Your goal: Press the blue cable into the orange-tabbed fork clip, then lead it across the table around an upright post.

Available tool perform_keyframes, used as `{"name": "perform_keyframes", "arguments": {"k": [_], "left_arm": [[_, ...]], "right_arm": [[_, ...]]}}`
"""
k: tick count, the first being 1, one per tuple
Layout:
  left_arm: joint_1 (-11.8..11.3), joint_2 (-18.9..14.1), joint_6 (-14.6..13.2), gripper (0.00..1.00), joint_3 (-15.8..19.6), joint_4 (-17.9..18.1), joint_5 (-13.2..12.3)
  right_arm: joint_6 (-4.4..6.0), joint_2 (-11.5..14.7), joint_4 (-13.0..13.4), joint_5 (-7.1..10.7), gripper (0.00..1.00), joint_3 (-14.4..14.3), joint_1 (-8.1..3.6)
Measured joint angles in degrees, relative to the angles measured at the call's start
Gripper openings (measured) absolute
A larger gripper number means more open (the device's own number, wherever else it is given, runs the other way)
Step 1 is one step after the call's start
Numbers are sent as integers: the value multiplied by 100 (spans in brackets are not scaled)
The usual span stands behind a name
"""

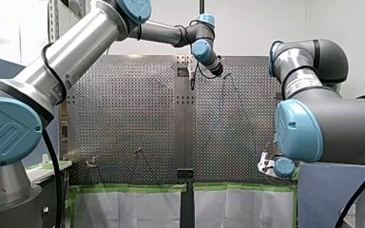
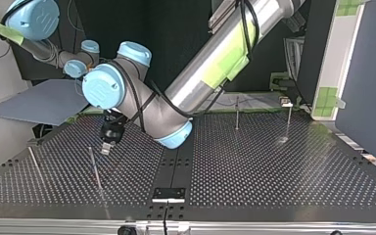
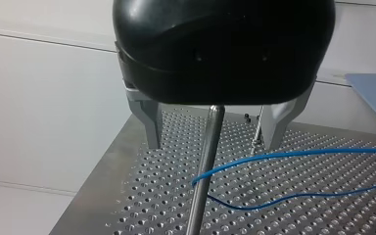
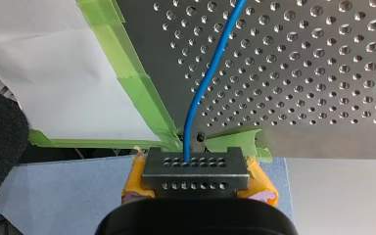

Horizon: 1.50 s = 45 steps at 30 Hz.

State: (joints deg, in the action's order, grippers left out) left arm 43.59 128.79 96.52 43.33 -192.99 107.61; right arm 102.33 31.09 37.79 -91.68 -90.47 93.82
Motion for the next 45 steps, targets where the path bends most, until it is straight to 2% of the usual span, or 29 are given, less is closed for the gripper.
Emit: {"name": "perform_keyframes", "arguments": {"k": [8, 16, 21, 24, 31, 45], "left_arm": [[9, 0, 46, 99, -1, -25, 22], [28, -5, 26, 99, 1, -200, 45], [103, -89, -2, 99, 91, -438, 194], [132, -215, -19, 99, 225, -447, 270], [86, -559, 134, 99, 570, -160, 135], [-13, -1375, 934, 99, 1386, 657, 79]], "right_arm": [[-1, 2, -7, 5, 0, -2, 7], [-1, 7, -7, 12, 0, -2, 9], [-1, 16, -8, 17, 0, -1, 13], [-1, 20, -8, 17, 0, 0, 19], [-18, 25, -8, 18, 0, 0, 34], [-44, 33, -10, 18, 0, 34, 103]]}}
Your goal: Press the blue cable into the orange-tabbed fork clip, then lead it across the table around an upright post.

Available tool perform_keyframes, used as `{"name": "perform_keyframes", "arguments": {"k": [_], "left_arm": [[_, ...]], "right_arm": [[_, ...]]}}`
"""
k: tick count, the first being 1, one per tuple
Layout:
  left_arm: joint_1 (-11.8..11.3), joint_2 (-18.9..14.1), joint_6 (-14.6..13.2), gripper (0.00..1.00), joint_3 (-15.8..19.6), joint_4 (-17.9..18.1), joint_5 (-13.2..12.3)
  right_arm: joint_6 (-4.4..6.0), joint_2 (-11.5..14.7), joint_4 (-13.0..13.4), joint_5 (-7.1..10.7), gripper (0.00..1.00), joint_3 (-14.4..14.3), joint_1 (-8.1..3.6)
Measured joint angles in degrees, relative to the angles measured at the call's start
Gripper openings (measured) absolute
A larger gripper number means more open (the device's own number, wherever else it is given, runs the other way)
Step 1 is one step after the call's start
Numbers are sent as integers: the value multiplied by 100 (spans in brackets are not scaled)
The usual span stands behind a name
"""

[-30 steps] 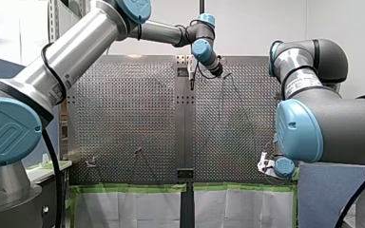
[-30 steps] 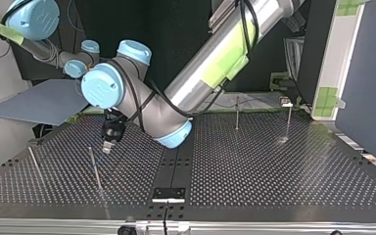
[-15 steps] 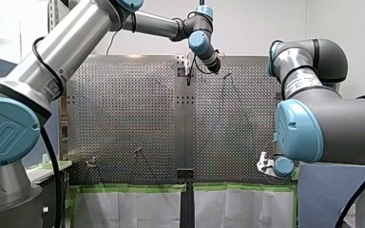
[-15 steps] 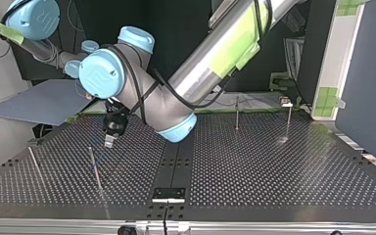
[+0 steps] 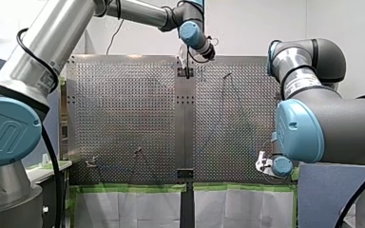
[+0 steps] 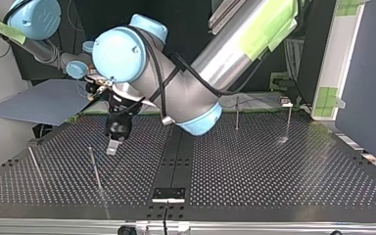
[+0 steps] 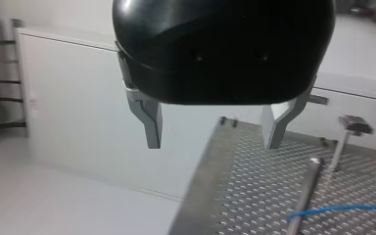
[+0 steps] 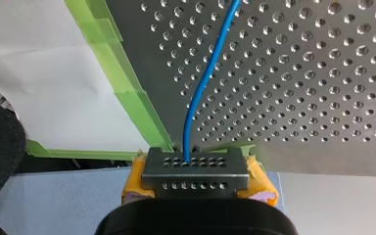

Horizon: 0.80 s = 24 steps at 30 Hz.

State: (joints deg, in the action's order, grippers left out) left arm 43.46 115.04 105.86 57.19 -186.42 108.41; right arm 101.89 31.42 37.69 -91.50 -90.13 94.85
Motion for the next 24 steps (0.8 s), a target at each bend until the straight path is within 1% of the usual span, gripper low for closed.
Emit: {"name": "perform_keyframes", "arguments": {"k": [4, 9, 13, 16, 21, 24], "left_arm": [[-29, -221, 206, 99, 221, 219, -90], [-72, -507, 479, 99, 507, 508, -317], [-85, -733, 660, 99, 733, 733, -382], [-88, -922, 678, 99, 923, 921, -398], [-96, -1234, 606, 99, 1235, 1235, -396], [-97, -1385, 641, 99, 1386, 1385, -394]], "right_arm": [[-1, 2, -17, 0, 0, 1, 9], [-23, 17, -45, 0, 0, 2, 19], [-45, 32, -52, 0, 0, 2, 27], [-62, 52, -75, 0, 0, 4, 27], [-92, 70, -98, 0, 0, 5, 28], [-102, 77, -102, 0, 0, 5, 31]]}}
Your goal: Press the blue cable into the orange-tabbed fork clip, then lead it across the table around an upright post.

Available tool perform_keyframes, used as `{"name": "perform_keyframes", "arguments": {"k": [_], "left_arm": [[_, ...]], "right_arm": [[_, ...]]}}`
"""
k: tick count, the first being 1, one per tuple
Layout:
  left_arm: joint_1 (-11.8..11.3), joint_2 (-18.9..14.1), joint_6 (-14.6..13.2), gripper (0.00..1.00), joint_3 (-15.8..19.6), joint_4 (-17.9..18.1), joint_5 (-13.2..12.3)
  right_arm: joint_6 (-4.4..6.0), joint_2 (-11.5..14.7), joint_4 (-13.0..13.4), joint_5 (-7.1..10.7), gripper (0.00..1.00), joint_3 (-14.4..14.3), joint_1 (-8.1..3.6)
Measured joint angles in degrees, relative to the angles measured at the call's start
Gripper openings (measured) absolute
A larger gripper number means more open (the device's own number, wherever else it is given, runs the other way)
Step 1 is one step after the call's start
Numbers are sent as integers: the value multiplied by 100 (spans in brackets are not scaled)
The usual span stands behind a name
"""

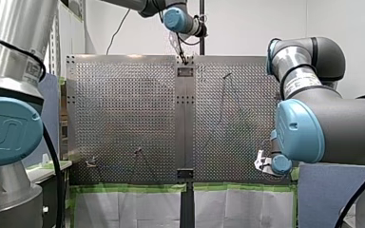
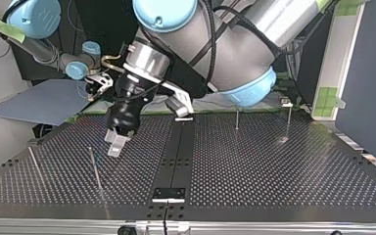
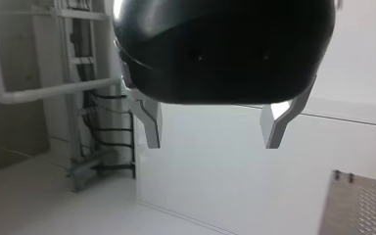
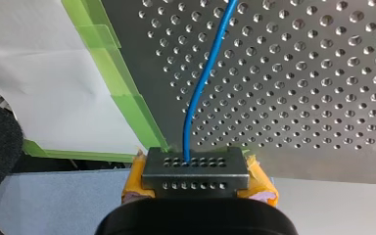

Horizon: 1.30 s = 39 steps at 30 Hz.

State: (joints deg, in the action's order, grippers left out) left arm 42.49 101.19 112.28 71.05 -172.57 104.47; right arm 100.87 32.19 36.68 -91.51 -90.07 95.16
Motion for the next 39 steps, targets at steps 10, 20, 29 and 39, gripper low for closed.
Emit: {"name": "perform_keyframes", "arguments": {"k": [10, 20, 29, 39], "left_arm": [[4, -482, 168, 99, 481, 478, 18], [22, -535, 266, 99, 1068, 1067, 172], [26, -520, 292, 99, 1556, 1553, 337], [56, -518, 310, 99, 2083, 2081, 476]], "right_arm": [[-4, 4, -1, 0, 0, 2, 15], [-2, 10, -2, 0, 0, 2, 21], [-3, 12, -2, 0, 0, 3, 39], [-4, 19, -1, 0, 0, 10, 49]]}}
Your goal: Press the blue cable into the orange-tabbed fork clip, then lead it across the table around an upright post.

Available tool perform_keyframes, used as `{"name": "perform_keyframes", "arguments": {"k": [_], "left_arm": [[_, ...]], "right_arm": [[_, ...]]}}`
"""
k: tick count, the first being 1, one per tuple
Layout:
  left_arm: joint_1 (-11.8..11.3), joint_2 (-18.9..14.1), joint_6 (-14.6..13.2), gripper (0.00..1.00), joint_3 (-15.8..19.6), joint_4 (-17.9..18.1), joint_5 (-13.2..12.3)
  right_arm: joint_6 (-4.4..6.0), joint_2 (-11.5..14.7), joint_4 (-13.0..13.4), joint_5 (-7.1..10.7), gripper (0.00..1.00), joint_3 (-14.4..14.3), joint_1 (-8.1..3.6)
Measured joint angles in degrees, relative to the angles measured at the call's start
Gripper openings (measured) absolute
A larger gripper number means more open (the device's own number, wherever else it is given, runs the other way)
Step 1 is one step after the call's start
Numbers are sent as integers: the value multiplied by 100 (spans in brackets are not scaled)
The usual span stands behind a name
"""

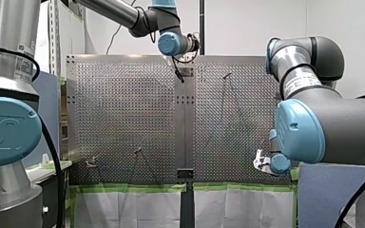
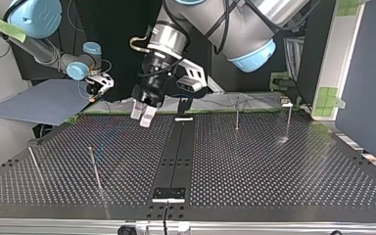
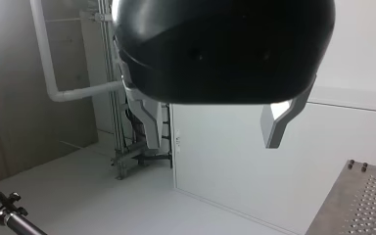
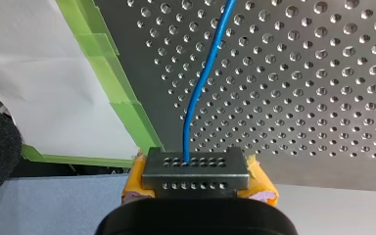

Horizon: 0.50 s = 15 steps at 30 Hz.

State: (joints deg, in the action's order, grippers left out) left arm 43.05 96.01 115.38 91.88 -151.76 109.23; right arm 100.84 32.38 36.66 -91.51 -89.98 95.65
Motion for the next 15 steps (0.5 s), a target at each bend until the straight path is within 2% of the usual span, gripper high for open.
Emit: {"name": "perform_keyframes", "arguments": {"k": [15], "left_arm": [[3, 0, -102, 99, 787, 787, -5]], "right_arm": [[-1, 0, 0, 0, 0, 1, 24]]}}
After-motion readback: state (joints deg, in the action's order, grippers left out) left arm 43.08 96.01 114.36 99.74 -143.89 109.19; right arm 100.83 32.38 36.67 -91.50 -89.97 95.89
